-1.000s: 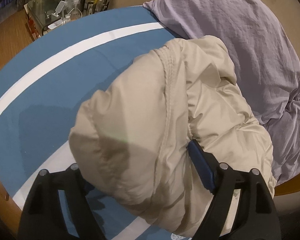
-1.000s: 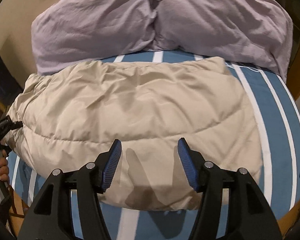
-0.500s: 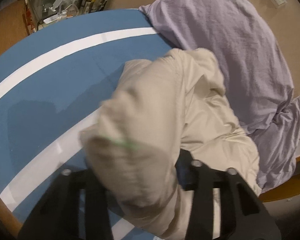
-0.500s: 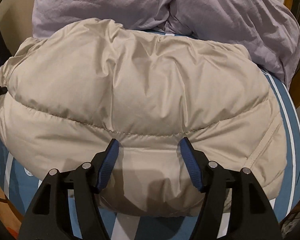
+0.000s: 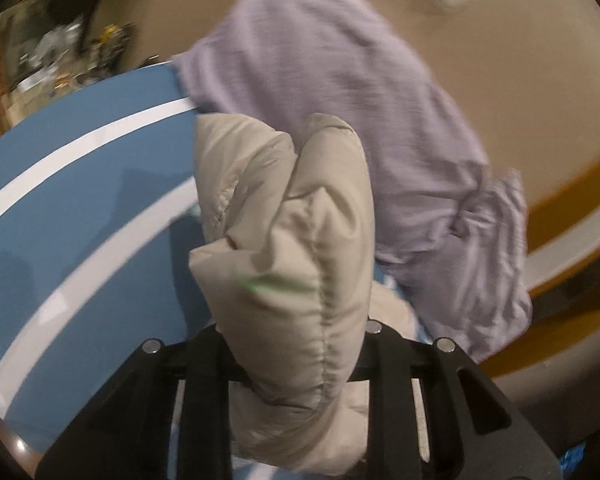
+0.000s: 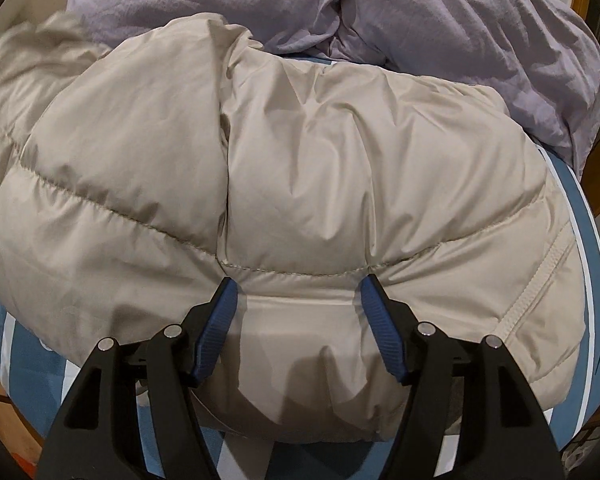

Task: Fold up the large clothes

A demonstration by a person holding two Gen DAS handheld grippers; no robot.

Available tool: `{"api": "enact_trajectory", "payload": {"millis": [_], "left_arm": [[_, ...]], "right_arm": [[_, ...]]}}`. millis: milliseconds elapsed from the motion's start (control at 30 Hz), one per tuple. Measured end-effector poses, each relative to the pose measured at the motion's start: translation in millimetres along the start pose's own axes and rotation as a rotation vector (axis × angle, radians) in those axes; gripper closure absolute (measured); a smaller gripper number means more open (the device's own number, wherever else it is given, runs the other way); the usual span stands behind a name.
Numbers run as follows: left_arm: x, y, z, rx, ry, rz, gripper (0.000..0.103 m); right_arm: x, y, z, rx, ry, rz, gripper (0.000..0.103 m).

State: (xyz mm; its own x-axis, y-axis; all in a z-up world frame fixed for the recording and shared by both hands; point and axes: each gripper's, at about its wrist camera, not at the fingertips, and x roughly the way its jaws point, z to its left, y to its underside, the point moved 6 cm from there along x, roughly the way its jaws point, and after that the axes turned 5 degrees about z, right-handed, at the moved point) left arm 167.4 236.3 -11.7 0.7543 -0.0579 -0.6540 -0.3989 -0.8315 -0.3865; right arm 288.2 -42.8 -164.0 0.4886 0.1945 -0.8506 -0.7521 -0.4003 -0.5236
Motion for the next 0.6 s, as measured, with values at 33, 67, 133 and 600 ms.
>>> {"api": "enact_trajectory", "payload": {"millis": [33,67,133,600], "left_arm": [[-1,2,-17,0.03,0.025,0.002,0.077],[-2,4,-28,0.052,0.039,0.004,0.077],[-2,11,-58,0.114,0.072,0.012,0.077],[31,80,-180,0.423,0.158,0.126,0.077]], "right_arm": [[0,0,0,-0.001,0.0,0.001,0.037],[0,0,0,-0.001,0.0,0.001,0.037],[0,0,0,0.001,0.0,0.0,0.037],[-7,2,-12,0.03,-0.064,-0.018,0.037]]}}
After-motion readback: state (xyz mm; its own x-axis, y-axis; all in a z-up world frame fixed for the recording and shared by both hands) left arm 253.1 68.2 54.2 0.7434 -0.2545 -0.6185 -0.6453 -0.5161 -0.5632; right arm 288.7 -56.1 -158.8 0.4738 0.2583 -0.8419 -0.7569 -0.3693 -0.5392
